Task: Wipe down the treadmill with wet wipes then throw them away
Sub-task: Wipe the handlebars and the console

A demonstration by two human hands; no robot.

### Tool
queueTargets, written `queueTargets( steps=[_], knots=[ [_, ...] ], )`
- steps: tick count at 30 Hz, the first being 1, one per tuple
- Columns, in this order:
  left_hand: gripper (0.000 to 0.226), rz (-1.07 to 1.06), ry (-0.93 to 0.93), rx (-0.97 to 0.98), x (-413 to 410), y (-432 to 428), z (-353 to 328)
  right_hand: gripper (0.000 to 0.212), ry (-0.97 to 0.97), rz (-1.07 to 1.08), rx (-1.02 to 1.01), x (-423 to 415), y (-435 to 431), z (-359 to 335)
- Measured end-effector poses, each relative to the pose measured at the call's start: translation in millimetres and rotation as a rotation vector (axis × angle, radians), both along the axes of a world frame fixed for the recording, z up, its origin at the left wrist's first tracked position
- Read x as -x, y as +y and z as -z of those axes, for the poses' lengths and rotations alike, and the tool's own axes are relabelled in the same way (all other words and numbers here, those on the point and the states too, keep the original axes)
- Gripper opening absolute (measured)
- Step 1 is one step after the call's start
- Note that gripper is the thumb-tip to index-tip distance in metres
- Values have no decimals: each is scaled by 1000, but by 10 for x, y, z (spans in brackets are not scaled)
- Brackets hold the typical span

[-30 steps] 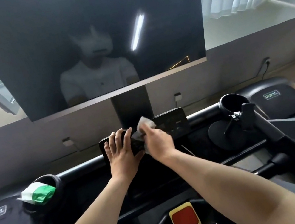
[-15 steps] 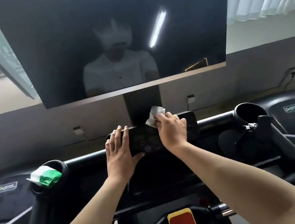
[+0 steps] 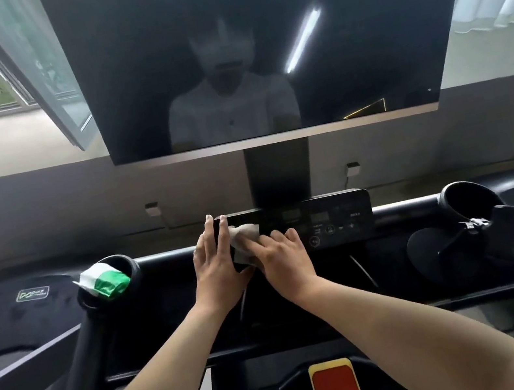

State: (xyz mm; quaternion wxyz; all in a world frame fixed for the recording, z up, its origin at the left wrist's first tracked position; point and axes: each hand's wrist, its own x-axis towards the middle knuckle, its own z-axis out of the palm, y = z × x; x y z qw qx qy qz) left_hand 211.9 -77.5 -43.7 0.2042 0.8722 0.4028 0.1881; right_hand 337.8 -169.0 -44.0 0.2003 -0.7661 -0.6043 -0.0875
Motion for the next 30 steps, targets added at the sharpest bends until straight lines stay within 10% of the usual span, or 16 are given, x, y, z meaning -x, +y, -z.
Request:
queueTargets(
  steps=[4,9,16,23,30],
  knots=[
    [111,84,-6,-36,7,25,4,9,196,0,-108,-58,52,-83],
    [69,189,-317,-124,-166,24,-185,20,580,77,-140,-190,216,-455],
    [22,52,-536,229,-552,196,-531,25,883,145,-266,-346,272,-806],
    [15,-275,-791,366,-1002,417,-863,22,534,412,-213,-852,291,-778],
    [8,-327,-627,358,-1414,326,-1053,29,611,370,88,-1121,339,-691]
  ],
)
